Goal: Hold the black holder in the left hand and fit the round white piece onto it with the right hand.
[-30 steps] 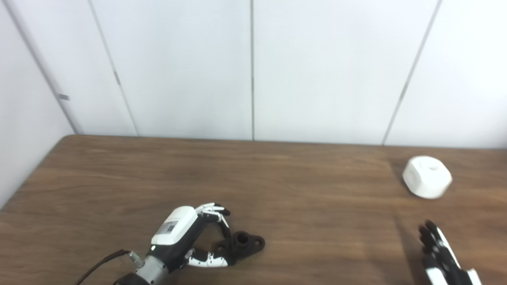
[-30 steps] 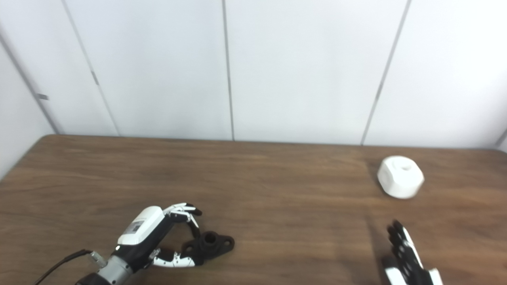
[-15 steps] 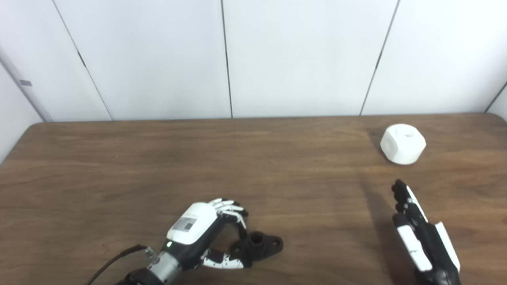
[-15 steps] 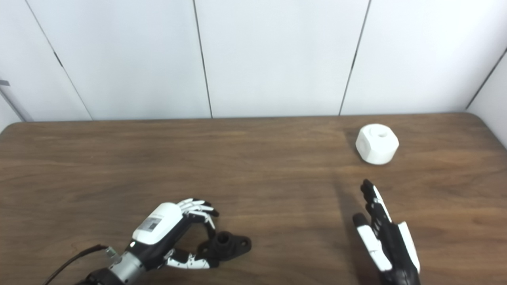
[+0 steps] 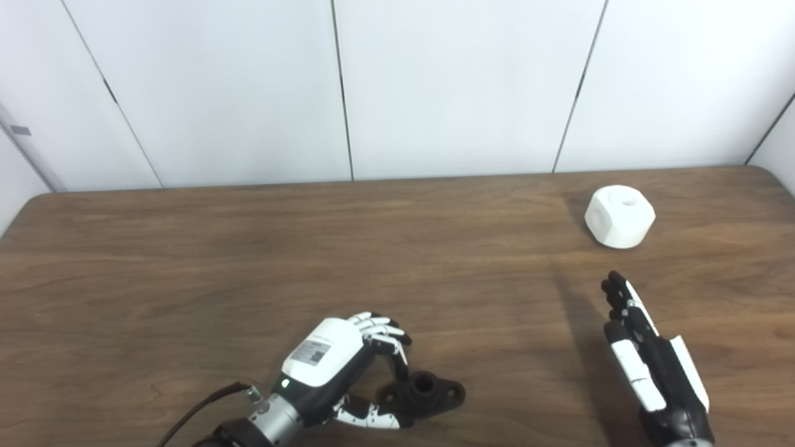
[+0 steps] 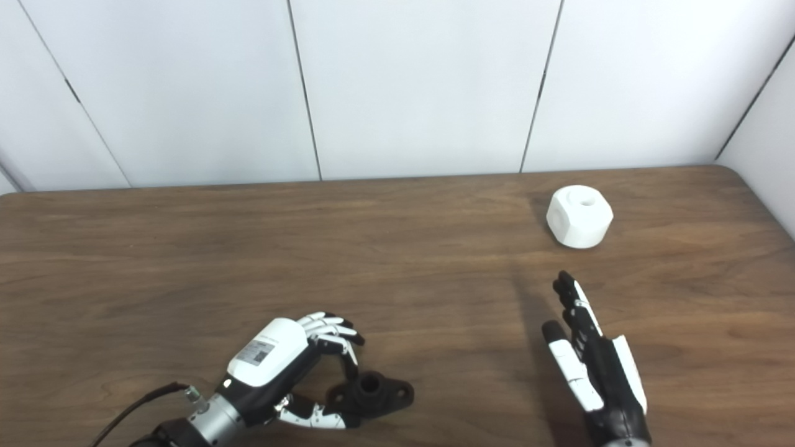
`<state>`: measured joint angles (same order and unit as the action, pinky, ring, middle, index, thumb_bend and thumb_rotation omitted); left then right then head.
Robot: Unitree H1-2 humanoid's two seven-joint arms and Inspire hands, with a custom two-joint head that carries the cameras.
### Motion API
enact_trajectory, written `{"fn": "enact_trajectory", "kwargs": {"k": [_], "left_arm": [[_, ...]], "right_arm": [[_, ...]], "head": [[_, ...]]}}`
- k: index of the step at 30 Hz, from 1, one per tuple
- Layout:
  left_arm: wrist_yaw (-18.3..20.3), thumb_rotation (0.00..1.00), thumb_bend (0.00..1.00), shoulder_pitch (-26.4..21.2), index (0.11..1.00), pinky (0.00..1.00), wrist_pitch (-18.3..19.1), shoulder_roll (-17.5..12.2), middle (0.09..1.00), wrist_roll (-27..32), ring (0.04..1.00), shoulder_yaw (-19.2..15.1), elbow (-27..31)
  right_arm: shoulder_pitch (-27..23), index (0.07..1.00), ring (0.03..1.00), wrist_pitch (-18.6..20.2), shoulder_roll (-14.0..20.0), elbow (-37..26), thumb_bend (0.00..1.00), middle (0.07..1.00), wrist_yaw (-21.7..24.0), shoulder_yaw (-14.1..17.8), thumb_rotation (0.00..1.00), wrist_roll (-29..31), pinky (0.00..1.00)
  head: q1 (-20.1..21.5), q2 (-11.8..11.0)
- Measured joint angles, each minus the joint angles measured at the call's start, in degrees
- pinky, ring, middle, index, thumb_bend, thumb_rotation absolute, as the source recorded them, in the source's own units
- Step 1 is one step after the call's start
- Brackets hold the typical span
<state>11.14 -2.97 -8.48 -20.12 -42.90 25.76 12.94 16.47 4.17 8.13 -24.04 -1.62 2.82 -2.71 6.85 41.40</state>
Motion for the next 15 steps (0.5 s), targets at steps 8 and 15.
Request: {"fn": "enact_trajectory", "kwargs": {"k": [8, 15], "left_arm": [[-0.02, 0.05, 0.52, 0.01, 0.488, 0.89, -0.41, 0.37, 0.773, 0.49, 0.851, -0.40, -0.69], [-0.22, 0.05, 0.52, 0.19, 0.488, 0.89, -1.80, 0.76, 0.776, 0.59, 0.852, -0.85, -1.31]], "right_arm": [[-2.19, 0.981, 0.982, 1.18, 0.19, -0.02, 0.53, 0.963, -0.62, 0.27, 0.79, 0.18, 0.96], [-9.11, 0.985, 0.992, 7.07, 0.68, -1.30, 0.54, 0.976, -1.16, 0.83, 0.86, -6.78, 1.00]], "head": [[0.53, -1.23], [1.32, -2.37]]}}
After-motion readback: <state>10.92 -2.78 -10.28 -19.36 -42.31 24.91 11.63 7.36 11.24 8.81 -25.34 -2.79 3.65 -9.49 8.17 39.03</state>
